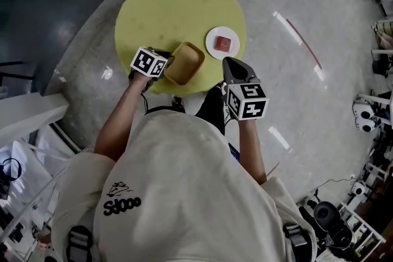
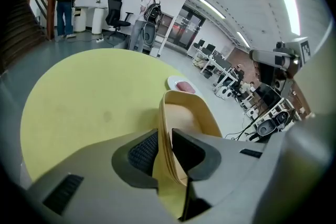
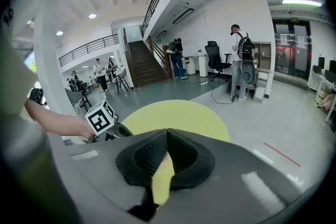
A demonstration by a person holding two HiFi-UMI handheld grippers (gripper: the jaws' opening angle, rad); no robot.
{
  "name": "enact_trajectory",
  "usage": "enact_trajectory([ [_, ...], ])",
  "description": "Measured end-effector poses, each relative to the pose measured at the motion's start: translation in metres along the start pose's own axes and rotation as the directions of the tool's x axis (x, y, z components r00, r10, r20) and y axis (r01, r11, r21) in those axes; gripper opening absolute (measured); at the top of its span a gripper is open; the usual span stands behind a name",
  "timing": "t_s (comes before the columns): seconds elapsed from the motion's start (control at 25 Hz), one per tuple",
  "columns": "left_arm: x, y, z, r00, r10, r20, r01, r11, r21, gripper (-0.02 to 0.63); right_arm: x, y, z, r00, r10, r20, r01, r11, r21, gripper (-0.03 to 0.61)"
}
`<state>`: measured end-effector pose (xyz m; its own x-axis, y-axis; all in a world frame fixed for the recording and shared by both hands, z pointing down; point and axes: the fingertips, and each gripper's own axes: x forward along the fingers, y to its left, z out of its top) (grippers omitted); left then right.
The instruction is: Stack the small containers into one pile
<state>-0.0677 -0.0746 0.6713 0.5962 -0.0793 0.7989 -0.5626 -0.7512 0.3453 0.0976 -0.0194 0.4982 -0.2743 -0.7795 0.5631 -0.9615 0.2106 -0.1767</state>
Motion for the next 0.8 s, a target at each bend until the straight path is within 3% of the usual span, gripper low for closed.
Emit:
enact_trajectory([
  [0.28, 0.015, -0.003, -0.02, 0.996, 0.015, -0.083, -0.012, 0.999, 0.031, 0.075, 0.005, -0.001, 0.0, 1.0, 0.005, -0.009, -0.005, 1.0, 0.001, 0.011],
  [0.8, 0.021, -0.003, -0.026, 0.996, 0.005, -0.091, -0.003, 1.0, 0.023, 0.075, 0.01, 0.001, 0.0, 1.0, 0.011, -0.019, -0.011, 1.0, 0.006, 0.011],
])
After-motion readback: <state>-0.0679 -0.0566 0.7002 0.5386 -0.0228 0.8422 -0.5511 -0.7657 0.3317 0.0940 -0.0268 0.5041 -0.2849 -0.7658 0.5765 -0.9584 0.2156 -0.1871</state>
